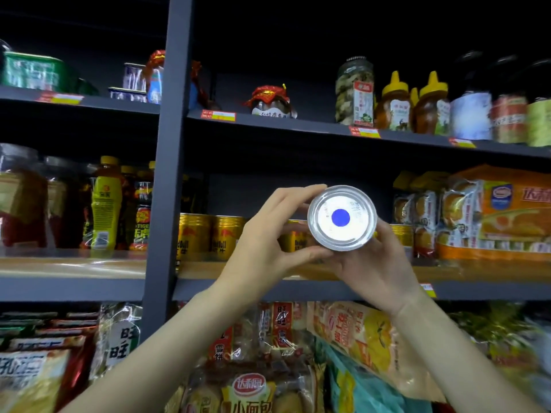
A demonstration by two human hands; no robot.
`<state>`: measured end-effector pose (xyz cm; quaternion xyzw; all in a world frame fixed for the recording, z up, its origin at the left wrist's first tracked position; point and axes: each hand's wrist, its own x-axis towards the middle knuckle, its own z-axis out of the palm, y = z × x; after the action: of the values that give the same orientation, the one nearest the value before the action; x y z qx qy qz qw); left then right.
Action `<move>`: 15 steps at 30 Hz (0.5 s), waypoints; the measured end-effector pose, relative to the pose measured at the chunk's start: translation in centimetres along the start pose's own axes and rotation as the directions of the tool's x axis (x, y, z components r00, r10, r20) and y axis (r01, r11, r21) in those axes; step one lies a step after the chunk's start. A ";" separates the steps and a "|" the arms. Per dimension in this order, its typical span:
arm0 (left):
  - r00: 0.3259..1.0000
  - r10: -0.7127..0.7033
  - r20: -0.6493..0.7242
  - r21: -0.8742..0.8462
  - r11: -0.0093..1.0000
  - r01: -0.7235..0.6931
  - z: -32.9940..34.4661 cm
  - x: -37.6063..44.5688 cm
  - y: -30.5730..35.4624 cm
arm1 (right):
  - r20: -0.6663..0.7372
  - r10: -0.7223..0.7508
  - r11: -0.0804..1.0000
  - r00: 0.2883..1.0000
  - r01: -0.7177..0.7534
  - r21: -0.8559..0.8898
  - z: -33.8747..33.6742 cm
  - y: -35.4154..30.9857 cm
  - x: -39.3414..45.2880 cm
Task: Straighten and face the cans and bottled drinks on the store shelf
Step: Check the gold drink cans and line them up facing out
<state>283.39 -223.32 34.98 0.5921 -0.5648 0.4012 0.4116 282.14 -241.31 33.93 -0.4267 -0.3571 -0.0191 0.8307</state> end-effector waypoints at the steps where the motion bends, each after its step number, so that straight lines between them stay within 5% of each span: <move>1: 1.000 0.006 0.007 0.008 1.000 -0.006 -0.1 0.1 0.1 | 0.009 0.001 1.000 1.000 -0.001 0.008 0.3 0.1 0.1; 5: 0.995 -0.091 0.050 0.004 0.996 0.091 -0.4 0.0 -0.5 | -0.080 -0.133 0.991 0.988 0.131 -0.036 0.2 0.0 0.9; 11: 0.892 -0.400 0.211 -0.290 0.846 0.448 -0.2 -0.3 -1.1 | -0.123 -0.255 0.962 0.959 0.239 -0.136 -0.5 -0.7 1.1; 15: 0.909 -0.411 0.069 -0.230 0.880 0.415 1.2 -0.4 -1.3 | -0.180 -0.205 0.973 0.962 0.181 -0.140 -0.7 0.1 0.8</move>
<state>284.64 -224.27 34.15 0.6485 -0.4737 0.2277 0.5506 283.19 -241.53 34.11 -0.4360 -0.3131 -0.1633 0.8278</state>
